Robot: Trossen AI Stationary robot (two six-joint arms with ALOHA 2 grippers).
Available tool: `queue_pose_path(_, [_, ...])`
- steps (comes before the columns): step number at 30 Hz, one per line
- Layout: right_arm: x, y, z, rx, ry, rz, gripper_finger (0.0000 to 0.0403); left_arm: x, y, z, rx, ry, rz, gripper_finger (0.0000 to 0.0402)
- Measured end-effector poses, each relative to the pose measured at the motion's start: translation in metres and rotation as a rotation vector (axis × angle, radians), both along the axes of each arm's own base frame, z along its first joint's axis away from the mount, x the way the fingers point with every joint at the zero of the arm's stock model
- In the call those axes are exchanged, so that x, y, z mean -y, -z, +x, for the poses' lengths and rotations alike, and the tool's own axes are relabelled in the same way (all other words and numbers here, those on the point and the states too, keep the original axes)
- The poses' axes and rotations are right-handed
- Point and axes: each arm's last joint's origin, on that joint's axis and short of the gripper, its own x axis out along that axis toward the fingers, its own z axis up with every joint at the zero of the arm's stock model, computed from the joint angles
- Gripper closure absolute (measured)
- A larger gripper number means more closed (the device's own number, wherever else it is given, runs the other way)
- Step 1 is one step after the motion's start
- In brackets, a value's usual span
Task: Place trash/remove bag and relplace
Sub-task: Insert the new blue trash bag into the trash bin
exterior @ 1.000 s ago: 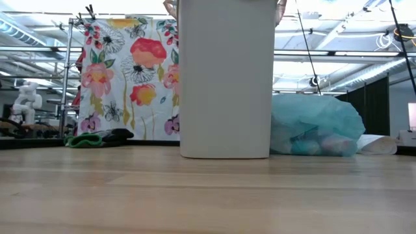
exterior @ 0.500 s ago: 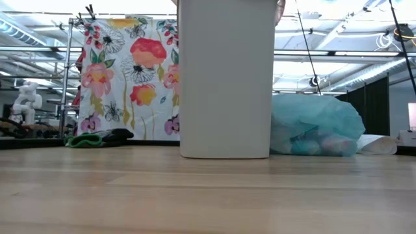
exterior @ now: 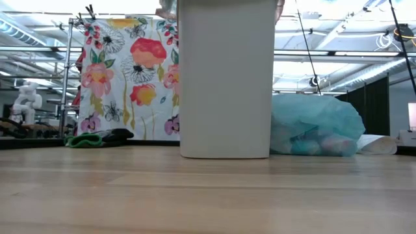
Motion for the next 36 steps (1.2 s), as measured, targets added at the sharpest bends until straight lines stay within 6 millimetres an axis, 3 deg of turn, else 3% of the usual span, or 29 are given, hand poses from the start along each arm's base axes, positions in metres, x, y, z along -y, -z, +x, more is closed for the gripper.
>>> queue_pose_path(5, [0.001,0.001,-0.001,-0.016,0.013,0.001,0.0284,-0.004,0.033,0.013,-0.053,-0.078,-0.005,0.0401])
queue_pose_path(8, [0.001,0.002,-0.002,-0.025,0.019,0.004,0.0284,-0.004,0.041,0.018,-0.058,-0.115,-0.020,0.0401])
queue_pose_path(19, [0.002,-0.002,-0.007,-0.019,0.023,0.009,0.0284,-0.008,0.021,0.008,0.080,-0.172,-0.062,0.0361])
queue_pose_path(36, [0.003,-0.003,-0.008,-0.011,0.022,-0.022,0.0284,-0.006,0.012,0.004,0.080,-0.128,-0.141,0.0261])
